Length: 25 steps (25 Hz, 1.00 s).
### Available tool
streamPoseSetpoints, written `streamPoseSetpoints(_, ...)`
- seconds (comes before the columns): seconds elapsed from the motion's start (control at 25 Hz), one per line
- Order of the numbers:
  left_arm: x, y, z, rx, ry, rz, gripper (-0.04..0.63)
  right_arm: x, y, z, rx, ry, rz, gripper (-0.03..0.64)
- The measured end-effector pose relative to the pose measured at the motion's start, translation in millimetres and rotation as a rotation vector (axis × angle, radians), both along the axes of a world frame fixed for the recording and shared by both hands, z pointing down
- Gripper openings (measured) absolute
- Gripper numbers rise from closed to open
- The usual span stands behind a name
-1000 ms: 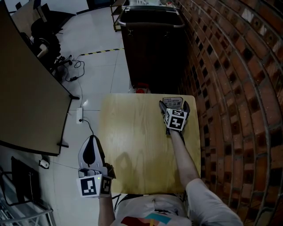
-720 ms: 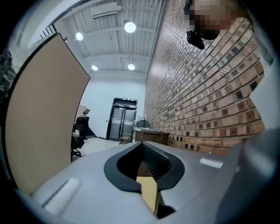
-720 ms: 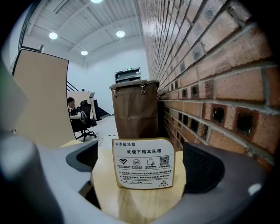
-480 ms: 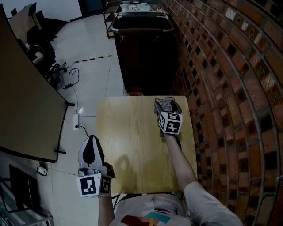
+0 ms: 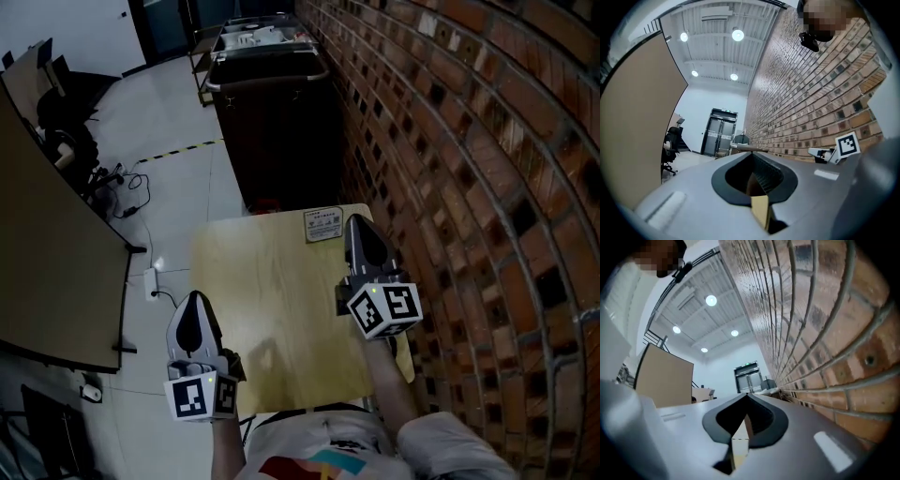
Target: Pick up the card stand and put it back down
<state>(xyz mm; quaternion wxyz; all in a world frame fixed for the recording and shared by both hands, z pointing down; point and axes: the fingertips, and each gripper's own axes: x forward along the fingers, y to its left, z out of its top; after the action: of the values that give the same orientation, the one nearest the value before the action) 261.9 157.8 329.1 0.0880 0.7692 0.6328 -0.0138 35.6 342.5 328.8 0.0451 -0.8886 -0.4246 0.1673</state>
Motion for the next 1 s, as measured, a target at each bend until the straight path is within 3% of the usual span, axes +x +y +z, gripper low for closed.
streamPoseSetpoints(0.16, -18.1, -3.9, -8.4, -0.014, 0.039, 0.052, 0.005, -20.9, -75.2, -19.9, -0.048, 0.030, -0.065, 0.002)
streamPoseSetpoints(0.36, -26.9, -4.1, -21.1, -0.062, 0.039, 0.089, 0.005, -22.7, -109.8, -0.4, -0.047, -0.084, -0.157, 0.002)
streamPoseSetpoints(0.64, -25.3, -17.7, -28.5, -0.076, 0.038, 0.076, 0.005, -41.2, -129.6, -6.6, -0.035, -0.046, -0.120, 0.002)
streamPoseSetpoints(0.84, -31.5, -21.7, -29.9, -0.083, 0.043, 0.086, 0.005, -43.0, -126.0, 1.4, -0.037, -0.154, -0.068, 0.002)
streamPoseSetpoints(1.0, -37.5, -28.0, -39.2, -0.102, 0.055, 0.135, 0.005, -45.6, -142.8, -14.2, -0.022, -0.161, -0.053, 0.002)
